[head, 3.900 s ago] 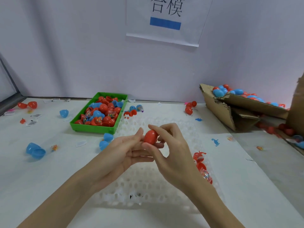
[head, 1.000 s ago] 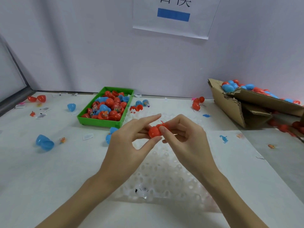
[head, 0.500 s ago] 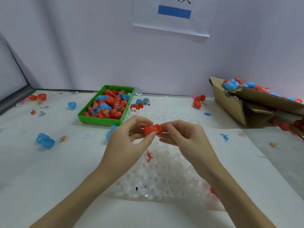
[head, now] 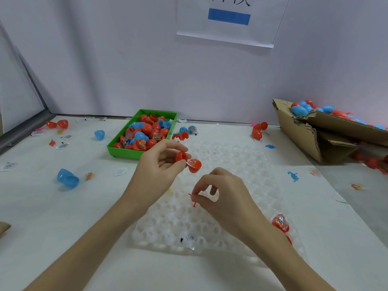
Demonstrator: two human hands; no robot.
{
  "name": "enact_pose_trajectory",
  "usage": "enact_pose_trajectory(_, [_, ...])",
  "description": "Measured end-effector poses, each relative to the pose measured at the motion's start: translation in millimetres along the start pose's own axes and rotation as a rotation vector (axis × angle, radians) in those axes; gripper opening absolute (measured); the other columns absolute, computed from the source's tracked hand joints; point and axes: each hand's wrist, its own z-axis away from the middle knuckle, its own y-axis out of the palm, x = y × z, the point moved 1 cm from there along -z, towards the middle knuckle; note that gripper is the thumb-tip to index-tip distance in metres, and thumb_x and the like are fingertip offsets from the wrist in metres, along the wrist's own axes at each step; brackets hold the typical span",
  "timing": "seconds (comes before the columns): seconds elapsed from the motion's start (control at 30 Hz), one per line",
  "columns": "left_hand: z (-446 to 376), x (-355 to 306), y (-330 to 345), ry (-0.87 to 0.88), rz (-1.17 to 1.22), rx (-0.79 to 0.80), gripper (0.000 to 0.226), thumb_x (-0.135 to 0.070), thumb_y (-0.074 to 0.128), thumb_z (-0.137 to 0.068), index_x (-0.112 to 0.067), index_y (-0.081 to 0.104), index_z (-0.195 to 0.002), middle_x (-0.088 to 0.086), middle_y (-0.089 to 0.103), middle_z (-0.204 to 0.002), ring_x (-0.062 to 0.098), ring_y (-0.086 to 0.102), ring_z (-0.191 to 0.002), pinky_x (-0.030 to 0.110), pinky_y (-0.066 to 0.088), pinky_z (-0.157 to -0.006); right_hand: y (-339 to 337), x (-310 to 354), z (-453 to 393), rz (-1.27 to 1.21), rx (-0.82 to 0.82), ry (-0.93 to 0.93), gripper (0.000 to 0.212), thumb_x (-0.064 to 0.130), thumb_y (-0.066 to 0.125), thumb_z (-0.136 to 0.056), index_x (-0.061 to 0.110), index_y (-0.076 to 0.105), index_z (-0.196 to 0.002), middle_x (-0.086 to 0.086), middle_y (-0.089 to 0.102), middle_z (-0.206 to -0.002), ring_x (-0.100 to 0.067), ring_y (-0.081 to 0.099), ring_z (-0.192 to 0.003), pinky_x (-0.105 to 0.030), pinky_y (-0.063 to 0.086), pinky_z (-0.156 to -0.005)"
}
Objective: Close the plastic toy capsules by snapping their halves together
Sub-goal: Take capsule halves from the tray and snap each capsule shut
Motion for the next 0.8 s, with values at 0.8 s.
enact_pose_trajectory(0.8, [5, -11, 3, 0.037, 0.067, 0.072, 0.023, -0.007, 0.081, -0.087, -0.019, 0.076, -0.106, -0.004, 0.078, -0.1, 0.012, 0.075, -0.096, 0.016, 0.056, -0.083, -27, -9, -9, -0.422, -0.363, 0.043, 0.008, 0.018, 0.073, -0.093, 0.023, 0.072, -0.087, 0.01, 0.074, -0.08, -0.01, 0.071, -0.077, -0.023, 0.056, -0.069])
